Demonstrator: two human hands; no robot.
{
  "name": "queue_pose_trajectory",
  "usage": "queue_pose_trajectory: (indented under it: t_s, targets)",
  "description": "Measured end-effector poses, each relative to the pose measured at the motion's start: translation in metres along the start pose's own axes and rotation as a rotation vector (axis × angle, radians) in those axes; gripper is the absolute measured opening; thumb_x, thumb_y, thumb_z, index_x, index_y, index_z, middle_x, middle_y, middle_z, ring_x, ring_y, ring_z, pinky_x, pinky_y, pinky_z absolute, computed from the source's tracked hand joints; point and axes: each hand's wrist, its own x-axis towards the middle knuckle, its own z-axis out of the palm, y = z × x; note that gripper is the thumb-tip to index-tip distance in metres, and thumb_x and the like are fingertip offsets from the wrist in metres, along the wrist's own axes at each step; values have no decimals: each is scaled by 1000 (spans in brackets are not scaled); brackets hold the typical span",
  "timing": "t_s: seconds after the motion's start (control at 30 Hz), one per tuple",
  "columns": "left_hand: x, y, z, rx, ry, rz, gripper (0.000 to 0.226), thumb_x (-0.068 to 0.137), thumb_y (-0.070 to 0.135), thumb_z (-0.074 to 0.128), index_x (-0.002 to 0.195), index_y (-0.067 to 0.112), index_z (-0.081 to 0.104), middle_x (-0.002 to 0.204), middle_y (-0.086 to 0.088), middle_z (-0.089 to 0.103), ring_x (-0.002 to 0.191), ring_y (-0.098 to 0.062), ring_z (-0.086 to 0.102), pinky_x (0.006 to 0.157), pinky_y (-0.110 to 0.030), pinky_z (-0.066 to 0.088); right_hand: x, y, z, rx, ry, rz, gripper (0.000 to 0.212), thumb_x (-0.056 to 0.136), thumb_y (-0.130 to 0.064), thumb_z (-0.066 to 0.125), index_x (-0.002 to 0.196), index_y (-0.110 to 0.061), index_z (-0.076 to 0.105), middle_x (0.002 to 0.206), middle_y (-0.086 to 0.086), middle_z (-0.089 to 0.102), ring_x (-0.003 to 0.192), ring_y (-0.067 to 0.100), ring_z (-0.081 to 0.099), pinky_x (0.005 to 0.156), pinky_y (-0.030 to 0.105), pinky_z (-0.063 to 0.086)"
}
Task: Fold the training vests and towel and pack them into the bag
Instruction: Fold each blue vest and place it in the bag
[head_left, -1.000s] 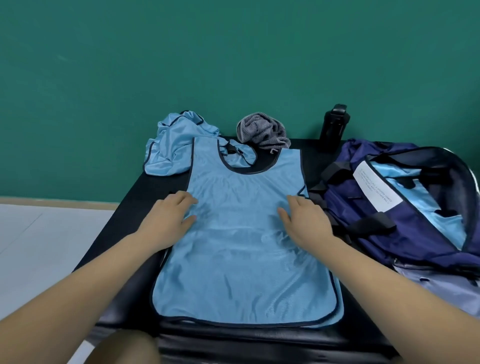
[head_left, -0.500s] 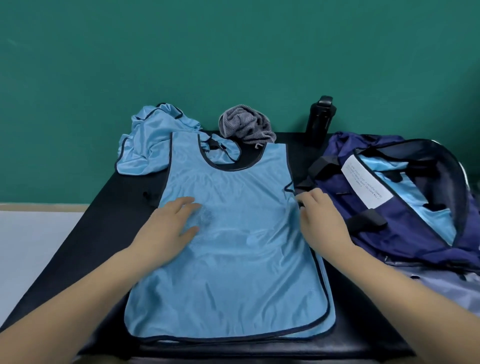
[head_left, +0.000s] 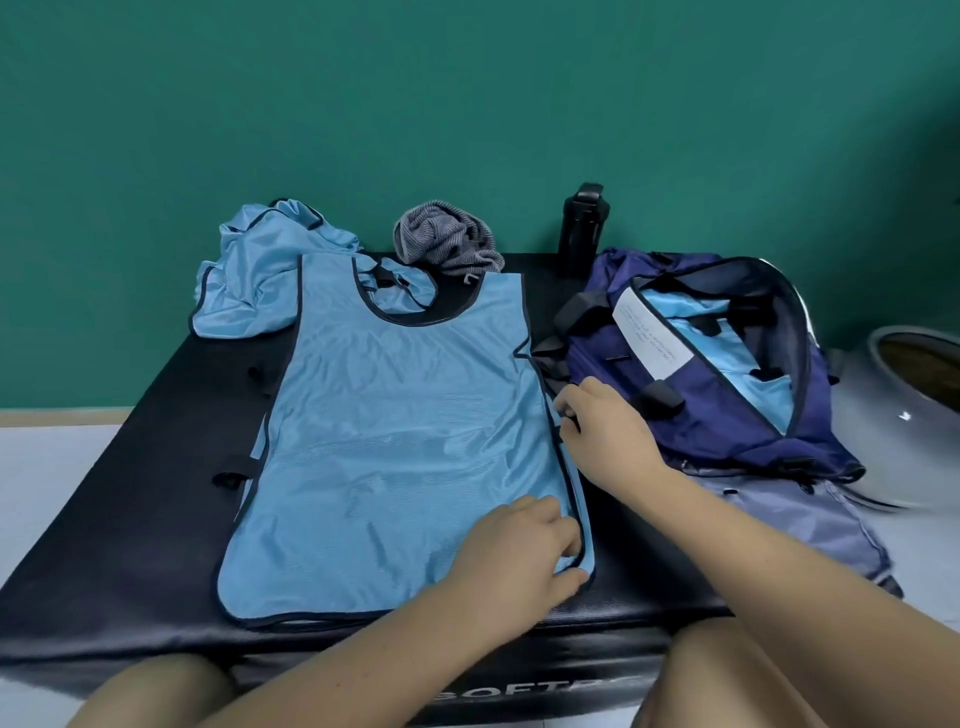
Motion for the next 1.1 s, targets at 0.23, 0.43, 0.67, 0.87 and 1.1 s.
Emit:
queue_pose_trajectory:
  t_s: [0.23,0.43,0.67,0.87,1.1]
  targets:
    - [-1,5,3,-130,-6,-106,8,97,34,62,99,28,67,98,10,58,93,-8,59,82,-36,53,-1,3,-1,12,-36,28,11,92,-12,59,100,-19,60,93,-1,53,89,25,51,70,47,52]
    - [-8,11,5,-197,-125,-76,10,97,41,63,95,31,63,100,11,59,92,-7,60,85,-38,55,6,-1,4,-6,6,37,7,92,-13,57,97,-18,57,88,-1,50,84,26,49,61,41,47]
    - [1,-17,-18,-176,-1,-61,28,96,58,55,95,30,61,91,13,63,84,-5,60,79,-33,53,45,-25,32,-164,-34,-204,39,97,-22,60,135,-13,64,134,4,64,124,32,56,100,45,43]
    - [13,-148,-48,165,207,-141,29,96,44,53,118,30,64,121,9,60,113,-22,61,92,-42,51,75,-34,56,-299,-246,-213,65,112,-47,19,168,-16,25,175,6,22,163,25,15,131,43,10]
    - [-15,-252,-70,164,134,-466,74,100,79,31,164,42,30,175,15,18,163,-11,10,132,-42,15,84,-11,70,-267,-340,53,82,107,-67,9,170,-14,6,178,1,5,164,15,0,133,41,2]
